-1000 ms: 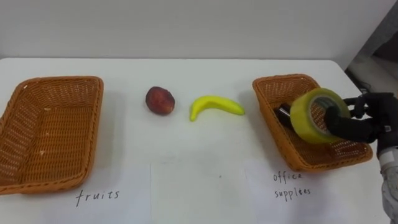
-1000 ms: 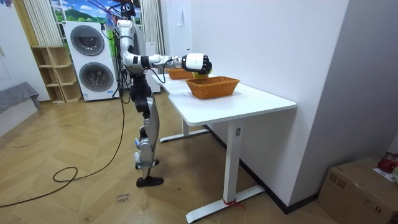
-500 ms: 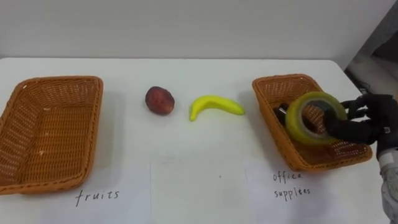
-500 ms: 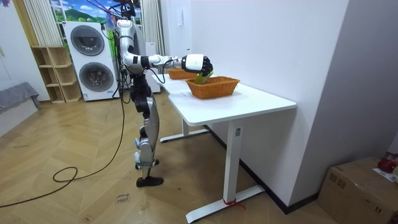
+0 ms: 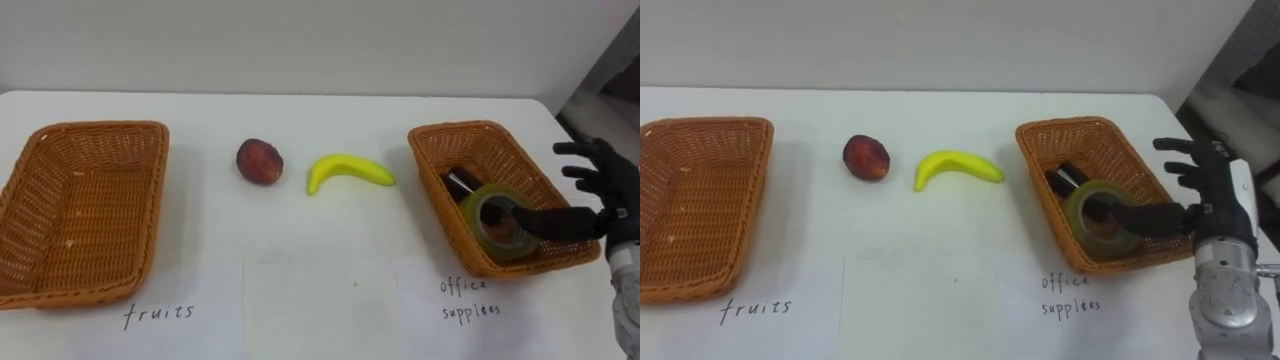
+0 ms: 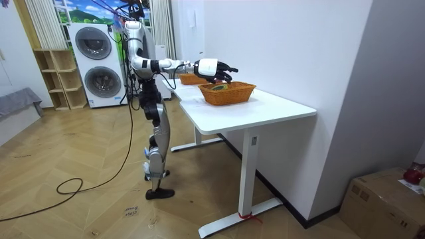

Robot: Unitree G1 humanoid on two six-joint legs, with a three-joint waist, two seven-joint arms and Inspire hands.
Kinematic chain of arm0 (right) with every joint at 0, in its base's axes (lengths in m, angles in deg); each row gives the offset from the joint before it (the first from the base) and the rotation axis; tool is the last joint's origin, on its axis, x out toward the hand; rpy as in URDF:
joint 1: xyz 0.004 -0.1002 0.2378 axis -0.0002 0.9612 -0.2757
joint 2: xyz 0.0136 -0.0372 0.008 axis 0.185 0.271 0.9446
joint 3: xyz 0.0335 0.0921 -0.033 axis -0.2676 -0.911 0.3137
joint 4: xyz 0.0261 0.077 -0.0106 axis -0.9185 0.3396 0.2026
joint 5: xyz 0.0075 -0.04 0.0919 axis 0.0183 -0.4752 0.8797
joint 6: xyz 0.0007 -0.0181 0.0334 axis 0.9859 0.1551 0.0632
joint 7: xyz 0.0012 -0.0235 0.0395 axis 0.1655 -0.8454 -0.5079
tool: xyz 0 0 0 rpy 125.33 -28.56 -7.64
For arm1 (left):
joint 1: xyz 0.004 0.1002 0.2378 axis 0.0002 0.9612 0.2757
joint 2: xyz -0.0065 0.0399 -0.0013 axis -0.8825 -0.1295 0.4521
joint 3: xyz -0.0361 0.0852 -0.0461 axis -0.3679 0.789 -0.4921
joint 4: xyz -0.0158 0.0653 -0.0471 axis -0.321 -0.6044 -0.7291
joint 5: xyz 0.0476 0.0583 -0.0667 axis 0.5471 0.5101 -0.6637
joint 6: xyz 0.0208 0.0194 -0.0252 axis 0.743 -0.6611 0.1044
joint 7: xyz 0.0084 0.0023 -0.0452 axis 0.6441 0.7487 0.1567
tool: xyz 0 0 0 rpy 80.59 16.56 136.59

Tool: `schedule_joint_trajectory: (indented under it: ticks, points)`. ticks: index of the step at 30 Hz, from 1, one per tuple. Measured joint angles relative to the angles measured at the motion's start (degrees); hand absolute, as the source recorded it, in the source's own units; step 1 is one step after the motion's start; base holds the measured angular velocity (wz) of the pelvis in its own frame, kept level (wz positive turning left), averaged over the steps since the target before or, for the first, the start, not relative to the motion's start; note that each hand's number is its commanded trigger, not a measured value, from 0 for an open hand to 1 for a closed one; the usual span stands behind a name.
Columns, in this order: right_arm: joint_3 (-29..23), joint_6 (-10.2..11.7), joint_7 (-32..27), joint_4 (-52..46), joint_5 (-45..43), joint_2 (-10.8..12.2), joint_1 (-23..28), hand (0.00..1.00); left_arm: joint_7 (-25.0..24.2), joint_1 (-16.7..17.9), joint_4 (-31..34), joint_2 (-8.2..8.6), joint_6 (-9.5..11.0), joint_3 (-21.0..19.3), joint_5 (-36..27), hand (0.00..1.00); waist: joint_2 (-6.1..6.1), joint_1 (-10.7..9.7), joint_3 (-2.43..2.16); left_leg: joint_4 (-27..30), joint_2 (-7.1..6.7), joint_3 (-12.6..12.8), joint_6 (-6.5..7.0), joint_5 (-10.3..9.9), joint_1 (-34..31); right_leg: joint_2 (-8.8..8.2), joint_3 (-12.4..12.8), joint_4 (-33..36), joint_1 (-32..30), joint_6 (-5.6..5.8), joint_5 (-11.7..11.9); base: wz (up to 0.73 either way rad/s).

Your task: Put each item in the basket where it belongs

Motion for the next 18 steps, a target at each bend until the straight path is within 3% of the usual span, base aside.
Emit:
schedule_joint_trajectory:
  ticks: [18]
  points:
    - [0.0,0.0,-1.2,0.0,0.3,0.0,0.0,0.0,0.1,-0.1,0.0,-0.04,-0.7,0.0,0.0,0.0,-0.09,0.0,0.03,0.0,-0.01,0.0,0.0,0.0,0.4,0.02,0.1,-0.2,-0.1,-0.01,0.0,0.0]
